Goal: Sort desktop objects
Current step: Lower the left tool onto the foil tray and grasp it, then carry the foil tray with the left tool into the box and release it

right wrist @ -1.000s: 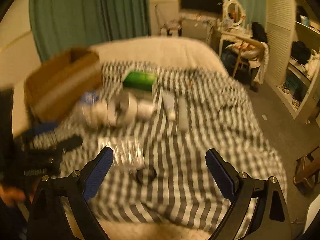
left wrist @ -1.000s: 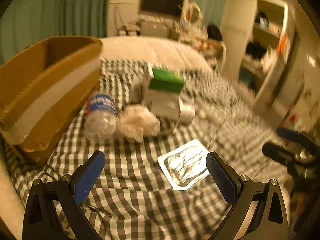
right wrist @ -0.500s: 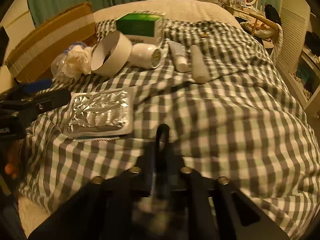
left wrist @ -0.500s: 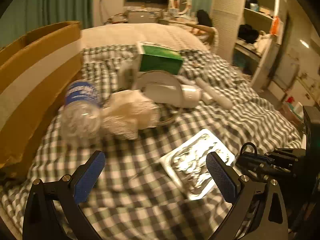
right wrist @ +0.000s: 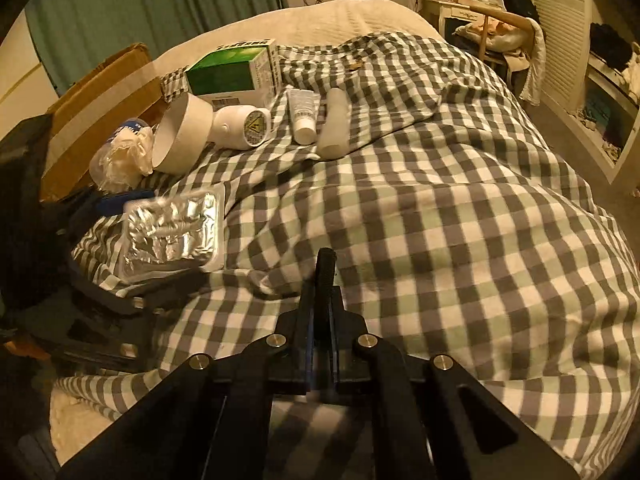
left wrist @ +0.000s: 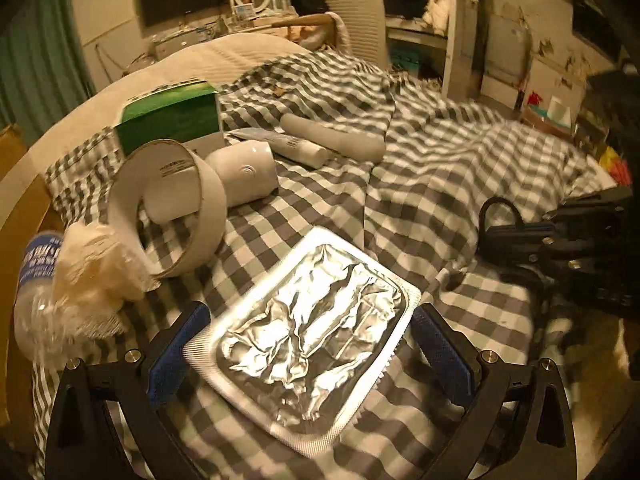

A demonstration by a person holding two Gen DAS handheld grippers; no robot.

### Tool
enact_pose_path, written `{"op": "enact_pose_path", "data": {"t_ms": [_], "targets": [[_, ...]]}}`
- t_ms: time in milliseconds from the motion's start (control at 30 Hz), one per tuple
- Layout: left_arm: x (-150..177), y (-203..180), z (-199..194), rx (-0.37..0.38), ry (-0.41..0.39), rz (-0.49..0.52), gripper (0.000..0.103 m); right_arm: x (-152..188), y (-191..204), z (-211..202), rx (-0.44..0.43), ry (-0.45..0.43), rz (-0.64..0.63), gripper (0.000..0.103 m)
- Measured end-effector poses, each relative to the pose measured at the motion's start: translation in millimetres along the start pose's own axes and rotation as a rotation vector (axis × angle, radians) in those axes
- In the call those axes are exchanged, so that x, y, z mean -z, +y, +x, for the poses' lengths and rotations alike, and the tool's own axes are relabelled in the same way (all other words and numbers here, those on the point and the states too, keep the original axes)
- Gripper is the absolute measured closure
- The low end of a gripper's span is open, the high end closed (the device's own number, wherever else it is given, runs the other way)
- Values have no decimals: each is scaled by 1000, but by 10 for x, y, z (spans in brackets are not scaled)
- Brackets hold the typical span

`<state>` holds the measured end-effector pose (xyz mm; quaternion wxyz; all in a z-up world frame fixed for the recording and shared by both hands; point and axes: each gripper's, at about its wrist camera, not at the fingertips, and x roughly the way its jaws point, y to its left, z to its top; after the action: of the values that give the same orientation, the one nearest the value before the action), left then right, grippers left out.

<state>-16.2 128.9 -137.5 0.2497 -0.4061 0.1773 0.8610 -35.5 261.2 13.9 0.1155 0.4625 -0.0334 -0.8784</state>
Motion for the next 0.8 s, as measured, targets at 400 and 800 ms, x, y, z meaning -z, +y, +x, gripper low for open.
{"op": "enact_pose_path", "data": {"t_ms": [400, 800], "targets": [[-93, 354, 53, 109, 3, -194, 15, -34, 49, 75, -5, 13, 6, 97], [-98, 540, -154, 157, 3, -275, 35, -15, 126, -36, 8, 22, 5, 98]]}}
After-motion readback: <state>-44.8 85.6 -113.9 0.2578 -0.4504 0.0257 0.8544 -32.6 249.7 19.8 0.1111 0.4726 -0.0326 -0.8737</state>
